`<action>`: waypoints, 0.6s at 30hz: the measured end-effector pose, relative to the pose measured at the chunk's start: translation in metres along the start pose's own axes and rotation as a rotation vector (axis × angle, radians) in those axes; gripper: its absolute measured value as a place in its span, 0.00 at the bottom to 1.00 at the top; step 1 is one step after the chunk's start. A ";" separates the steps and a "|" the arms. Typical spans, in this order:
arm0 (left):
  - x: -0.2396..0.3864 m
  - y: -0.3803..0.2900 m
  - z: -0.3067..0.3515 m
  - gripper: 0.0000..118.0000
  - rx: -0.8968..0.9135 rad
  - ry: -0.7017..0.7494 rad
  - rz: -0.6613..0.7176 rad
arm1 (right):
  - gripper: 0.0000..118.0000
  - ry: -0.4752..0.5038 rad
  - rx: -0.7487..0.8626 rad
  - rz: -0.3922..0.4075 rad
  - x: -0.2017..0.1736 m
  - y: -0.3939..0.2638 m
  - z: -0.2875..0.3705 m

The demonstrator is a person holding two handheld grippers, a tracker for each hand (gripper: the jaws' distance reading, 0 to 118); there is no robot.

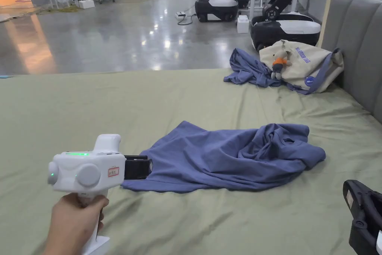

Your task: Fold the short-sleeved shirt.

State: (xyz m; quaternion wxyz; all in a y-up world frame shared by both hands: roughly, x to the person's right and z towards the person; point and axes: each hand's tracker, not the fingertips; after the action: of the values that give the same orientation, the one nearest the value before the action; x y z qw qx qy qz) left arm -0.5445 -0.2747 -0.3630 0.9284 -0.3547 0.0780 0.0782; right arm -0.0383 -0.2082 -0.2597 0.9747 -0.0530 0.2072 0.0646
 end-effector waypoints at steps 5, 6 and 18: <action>-0.015 -0.011 -0.039 1.00 -0.083 0.026 0.046 | 0.02 -0.010 -0.020 -0.001 0.005 -0.002 -0.002; -0.016 -0.011 -0.043 1.00 -0.095 0.029 0.056 | 0.02 -0.013 -0.022 0.001 0.006 -0.002 -0.002; 0.018 -0.019 0.004 0.03 -0.058 0.030 0.009 | 0.58 -0.043 -0.135 -0.019 0.028 -0.011 -0.033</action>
State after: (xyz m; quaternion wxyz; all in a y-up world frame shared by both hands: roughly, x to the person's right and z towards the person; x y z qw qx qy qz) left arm -0.5226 -0.2844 -0.3520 0.9161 -0.3823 0.0914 0.0795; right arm -0.0242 -0.2204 -0.2999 0.9738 -0.1192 0.1806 0.0701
